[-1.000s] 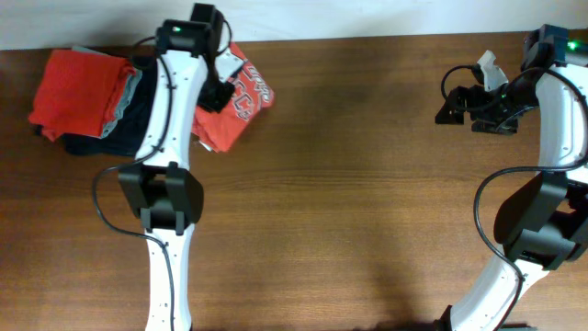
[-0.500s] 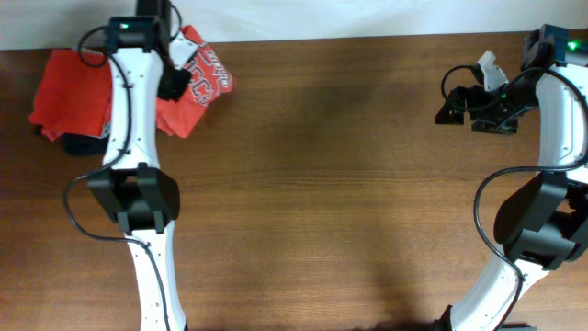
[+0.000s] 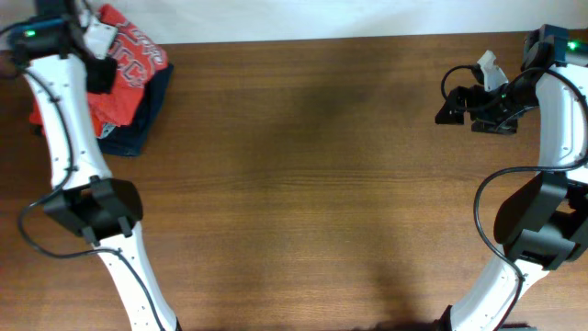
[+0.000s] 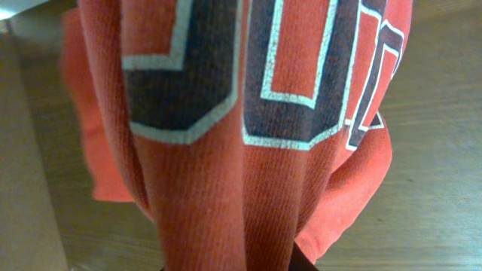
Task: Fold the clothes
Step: 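Carry the bundle left and place it on the clothes stack, then release the shirt and adjust it on the stack with the left gripper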
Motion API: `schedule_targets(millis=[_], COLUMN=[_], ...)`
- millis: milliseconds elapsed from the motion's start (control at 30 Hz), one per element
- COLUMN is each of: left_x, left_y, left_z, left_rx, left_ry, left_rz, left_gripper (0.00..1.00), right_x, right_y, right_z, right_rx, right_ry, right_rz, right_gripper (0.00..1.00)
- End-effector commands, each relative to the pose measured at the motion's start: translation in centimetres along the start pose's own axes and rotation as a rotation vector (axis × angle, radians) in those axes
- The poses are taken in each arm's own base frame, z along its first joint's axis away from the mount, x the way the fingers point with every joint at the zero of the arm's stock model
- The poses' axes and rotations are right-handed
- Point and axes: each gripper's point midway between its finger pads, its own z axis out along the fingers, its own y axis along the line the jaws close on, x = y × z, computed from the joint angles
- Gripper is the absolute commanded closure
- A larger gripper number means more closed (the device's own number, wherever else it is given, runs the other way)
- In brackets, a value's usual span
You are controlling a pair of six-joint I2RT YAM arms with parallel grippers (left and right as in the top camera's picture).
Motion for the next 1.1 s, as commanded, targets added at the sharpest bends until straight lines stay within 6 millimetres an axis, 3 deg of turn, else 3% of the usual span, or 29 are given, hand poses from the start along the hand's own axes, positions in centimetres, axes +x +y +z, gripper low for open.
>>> schedule_targets(millis=[0,200,433,800,1067], left_x=[-1.0,0.2,0.6,2.0,3.4], left_y=[2.1,4.9,5.9,6.4,9.1], left_z=[-3.4,-3.2,-1.8,2.9,3.4], left_rx=[0.024,0.065,0.115,0.133,0.091], left_ry=[-0.134,-0.179,-0.205,-0.154,-0.157], left_rz=[-0.043,-0.115,-0.148,-0.175,-0.22], left_gripper=[1.0,1.0,1.0,1.0,1.0], right_x=[-0.1,-0.1,-0.1,-0.1,-0.1], right_y=[0.1,0.1,0.1,0.1,0.1], right_z=[-0.6,-0.6,-0.6,-0.6,-0.6], right_rx=[0.013,0.013,0.013,0.013,0.013], right_ry=[-0.013,-0.013,-0.013,-0.013,-0.013], right_rz=[-0.021,-0.021,-0.021,-0.021,-0.021], right_gripper=[0.02,0.02,0.01,0.02,0.01])
